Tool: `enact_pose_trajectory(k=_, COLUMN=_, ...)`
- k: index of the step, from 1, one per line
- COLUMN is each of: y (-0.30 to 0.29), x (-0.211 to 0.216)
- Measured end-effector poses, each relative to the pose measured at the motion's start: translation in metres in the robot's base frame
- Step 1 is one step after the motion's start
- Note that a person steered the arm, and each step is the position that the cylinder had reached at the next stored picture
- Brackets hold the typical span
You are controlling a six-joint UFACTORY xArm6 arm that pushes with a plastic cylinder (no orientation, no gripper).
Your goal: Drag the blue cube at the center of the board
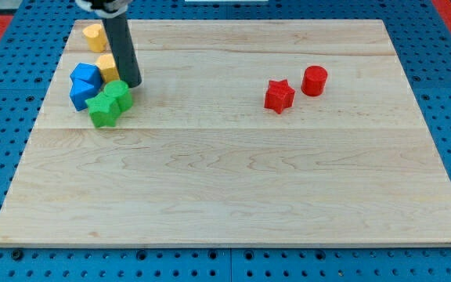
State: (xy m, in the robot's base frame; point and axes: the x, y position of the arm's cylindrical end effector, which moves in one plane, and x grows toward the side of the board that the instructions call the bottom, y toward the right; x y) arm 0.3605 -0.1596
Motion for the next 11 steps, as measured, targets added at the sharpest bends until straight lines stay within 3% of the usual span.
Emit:
enact_pose_trajectory(k=1, y=-0.04, x=-0.039)
enact_pose_trajectory(k=2, y=-0.043, x=-0.078)
enact_pose_trajectory(k=5, y=-0.041, x=-0.065)
enact_pose_trajectory(k=7, y=-0.104, x=-0.043)
enact_pose_trajectory(k=9, y=-0.001, x=-0.031)
enact_pose_trajectory(k=10, y=-0.068, x=-0.03)
enact_pose_trajectory(k=11, y=-0.039, x=0.001)
